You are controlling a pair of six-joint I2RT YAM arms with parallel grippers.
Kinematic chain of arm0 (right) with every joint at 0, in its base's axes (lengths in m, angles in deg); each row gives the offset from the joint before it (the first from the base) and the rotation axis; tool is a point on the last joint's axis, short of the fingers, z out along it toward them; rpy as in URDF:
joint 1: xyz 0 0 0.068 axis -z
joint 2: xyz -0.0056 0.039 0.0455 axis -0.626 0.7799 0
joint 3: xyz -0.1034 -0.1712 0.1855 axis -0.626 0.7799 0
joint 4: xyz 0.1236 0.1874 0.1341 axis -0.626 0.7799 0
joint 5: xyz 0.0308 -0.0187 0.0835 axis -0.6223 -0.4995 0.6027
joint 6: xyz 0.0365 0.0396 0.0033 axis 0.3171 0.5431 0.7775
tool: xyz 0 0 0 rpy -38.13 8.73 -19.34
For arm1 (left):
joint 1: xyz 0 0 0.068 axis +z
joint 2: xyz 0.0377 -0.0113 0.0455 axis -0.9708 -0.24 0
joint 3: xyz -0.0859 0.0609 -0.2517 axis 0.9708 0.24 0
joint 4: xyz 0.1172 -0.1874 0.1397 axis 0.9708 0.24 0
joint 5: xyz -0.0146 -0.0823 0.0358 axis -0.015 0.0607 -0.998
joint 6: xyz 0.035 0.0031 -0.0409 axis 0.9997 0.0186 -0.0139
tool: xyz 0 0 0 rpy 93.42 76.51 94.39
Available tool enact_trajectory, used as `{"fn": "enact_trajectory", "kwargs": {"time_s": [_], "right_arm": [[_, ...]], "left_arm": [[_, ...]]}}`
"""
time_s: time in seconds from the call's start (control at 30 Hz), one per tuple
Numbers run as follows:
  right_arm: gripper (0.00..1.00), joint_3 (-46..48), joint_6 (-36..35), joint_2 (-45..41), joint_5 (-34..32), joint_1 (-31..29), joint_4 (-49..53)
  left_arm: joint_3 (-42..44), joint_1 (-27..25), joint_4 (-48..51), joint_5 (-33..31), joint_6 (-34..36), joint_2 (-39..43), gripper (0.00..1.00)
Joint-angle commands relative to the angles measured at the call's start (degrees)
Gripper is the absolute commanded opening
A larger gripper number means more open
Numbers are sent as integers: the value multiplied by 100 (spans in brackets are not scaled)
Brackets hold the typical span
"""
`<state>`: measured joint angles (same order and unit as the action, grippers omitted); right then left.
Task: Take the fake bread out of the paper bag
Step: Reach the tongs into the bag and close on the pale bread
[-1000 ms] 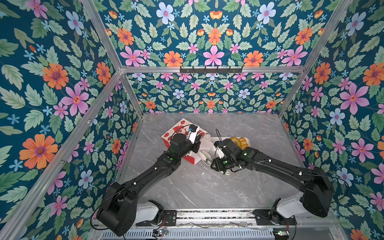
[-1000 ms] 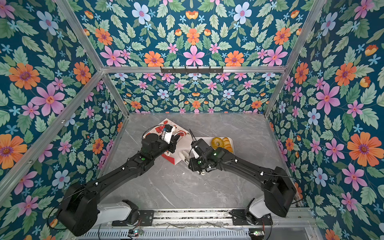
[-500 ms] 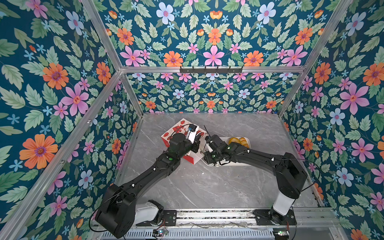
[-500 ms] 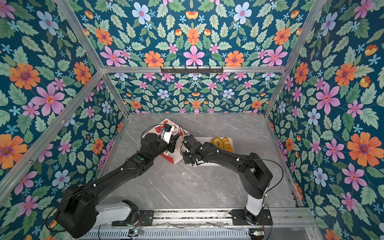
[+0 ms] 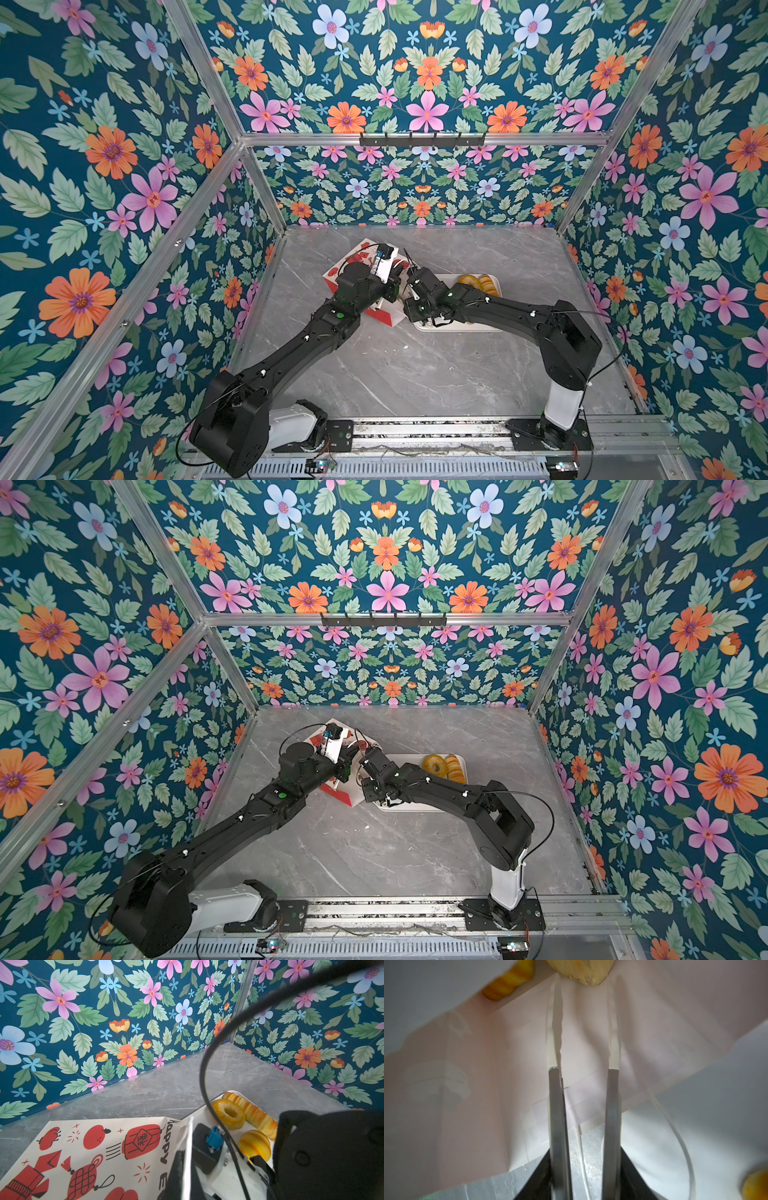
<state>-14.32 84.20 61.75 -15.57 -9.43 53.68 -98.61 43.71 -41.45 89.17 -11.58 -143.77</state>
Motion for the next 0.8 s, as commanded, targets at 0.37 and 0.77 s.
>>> {"fn": "enact_trajectory", "kwargs": {"time_s": [0.37, 0.77], "right_arm": [[44, -118, 112, 346, -87, 92, -652], [44, 46, 214, 556, -20, 90, -1329]], "left_arm": [[-34, -3, -125, 109, -111, 1, 0], [-158, -3, -90, 156, -137, -37, 0]]}}
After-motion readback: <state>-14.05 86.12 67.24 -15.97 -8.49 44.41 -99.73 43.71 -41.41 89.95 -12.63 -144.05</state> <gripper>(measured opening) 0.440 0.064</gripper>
